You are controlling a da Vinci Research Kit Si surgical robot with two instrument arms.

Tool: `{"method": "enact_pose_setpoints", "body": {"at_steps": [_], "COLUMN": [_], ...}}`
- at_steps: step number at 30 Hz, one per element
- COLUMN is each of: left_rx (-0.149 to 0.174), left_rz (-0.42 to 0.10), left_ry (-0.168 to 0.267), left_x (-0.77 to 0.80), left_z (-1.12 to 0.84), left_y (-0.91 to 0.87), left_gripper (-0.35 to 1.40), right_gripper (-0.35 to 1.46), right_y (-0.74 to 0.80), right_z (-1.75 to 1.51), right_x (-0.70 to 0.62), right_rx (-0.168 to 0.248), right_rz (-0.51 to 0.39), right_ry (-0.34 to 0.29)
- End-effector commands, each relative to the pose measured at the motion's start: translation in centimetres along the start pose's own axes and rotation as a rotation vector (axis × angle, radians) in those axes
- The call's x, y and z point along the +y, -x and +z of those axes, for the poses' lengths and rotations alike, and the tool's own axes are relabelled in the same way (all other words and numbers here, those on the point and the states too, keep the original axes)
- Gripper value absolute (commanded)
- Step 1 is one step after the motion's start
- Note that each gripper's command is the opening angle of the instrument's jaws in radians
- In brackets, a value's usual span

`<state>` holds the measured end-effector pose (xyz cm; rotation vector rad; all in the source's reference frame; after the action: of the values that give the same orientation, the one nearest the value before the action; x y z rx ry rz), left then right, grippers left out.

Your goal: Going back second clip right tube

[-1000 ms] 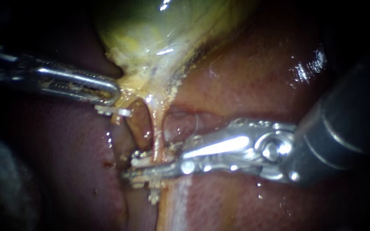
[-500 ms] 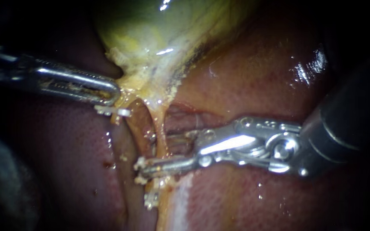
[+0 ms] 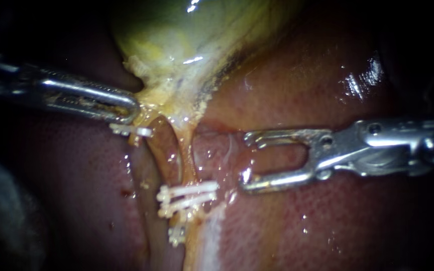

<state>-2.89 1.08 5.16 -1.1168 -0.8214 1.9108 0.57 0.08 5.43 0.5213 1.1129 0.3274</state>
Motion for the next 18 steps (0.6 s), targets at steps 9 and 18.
{"method": "enact_pose_setpoints", "body": {"at_steps": [9, 18], "left_rx": [0.001, 0.005], "left_rz": [0.002, 0.006], "left_ry": [-0.002, -0.013], "left_x": [-0.05, -0.18], "left_z": [0.05, 0.28], "left_y": [0.02, 0.05], "left_gripper": [-0.35, -0.35], "right_gripper": [0.48, 0.48], "right_y": [0.06, 0.06], "right_z": [-0.19, -0.21], "right_x": [-0.03, -0.03], "right_rx": [-0.091, -0.091], "right_rz": [-0.061, -0.061], "right_ry": [0.004, 0.003]}}
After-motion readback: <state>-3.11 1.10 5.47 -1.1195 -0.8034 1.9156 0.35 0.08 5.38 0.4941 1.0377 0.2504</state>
